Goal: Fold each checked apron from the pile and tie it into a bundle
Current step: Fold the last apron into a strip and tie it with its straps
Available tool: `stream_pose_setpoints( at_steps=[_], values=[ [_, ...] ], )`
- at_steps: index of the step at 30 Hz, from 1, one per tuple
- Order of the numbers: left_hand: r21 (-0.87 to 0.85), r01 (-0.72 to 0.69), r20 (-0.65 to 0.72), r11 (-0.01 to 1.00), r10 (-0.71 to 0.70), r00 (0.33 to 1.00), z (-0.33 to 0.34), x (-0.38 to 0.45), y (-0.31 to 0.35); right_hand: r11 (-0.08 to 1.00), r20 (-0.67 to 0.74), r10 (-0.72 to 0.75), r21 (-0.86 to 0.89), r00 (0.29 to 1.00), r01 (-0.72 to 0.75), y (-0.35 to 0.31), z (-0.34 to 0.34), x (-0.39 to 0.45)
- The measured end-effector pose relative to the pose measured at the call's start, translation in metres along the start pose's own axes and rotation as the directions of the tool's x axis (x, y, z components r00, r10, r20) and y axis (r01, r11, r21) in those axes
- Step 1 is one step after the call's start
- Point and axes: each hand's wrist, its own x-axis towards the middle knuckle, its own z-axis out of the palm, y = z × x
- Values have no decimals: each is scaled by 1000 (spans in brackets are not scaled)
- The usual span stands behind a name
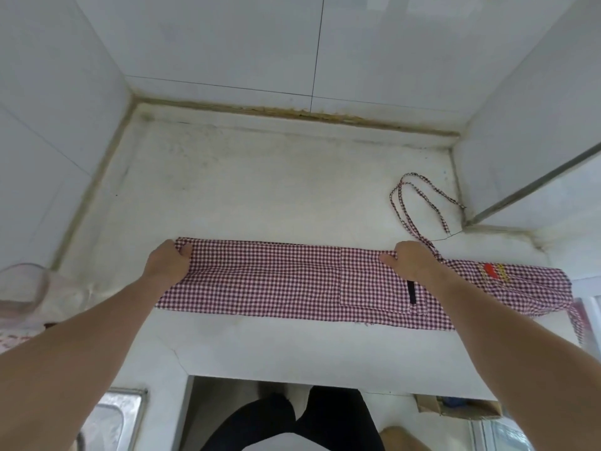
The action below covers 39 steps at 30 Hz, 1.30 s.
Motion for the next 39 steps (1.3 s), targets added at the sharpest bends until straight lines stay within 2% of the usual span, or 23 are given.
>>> stream_pose_setpoints(
  at_steps=[7,10,12,14,16,18,19,20,22,23,26,32,36,39],
  values=[
    [65,-53,-221,996,66,973,8,-6,4,992,-20,95,-82,995,-97,1,13,11],
    [84,-33,-312,996,58,948,17,-5,8,985,-86,128,-106,988,-137,-3,20,8],
    [148,-94,-404,985,147,903,29,-13,14,978,-161,149,-118,976,-169,-8,26,3],
    [178,-283,-436,942,334,836,50,-33,31,986,-358,134,-41,924,-159,-16,37,-5],
    [182,-509,-379,841,538,753,78,-62,56,1000,-567,9,-18,824,-23,-34,53,-17],
    [168,-651,-210,740,672,710,108,-90,80,986,-655,-151,-52,740,155,-66,74,-31],
    [181,-685,-102,705,706,700,120,-100,89,974,-652,-190,-29,734,226,-84,85,-37],
    [208,-695,6,688,710,704,131,-106,92,961,-619,-205,19,758,275,-100,97,-42],
    [334,-663,156,670,654,740,144,-103,85,952,-516,-213,81,830,294,-122,116,-47],
    [392,-642,166,659,635,754,145,-96,77,956,-476,-223,66,851,287,-126,123,-47],
    [463,-554,99,691,581,808,133,-76,49,972,-393,-217,-5,894,233,-116,125,-40],
    [463,-306,-23,832,356,934,99,-51,4,997,-377,-77,-42,923,66,-53,114,-40],
    [415,-180,-76,892,231,970,76,-40,-25,995,-383,88,71,920,-66,-10,115,-47],
    [402,-127,-93,907,178,980,65,-34,-37,989,-380,131,116,916,-93,0,118,-53]
  ],
)
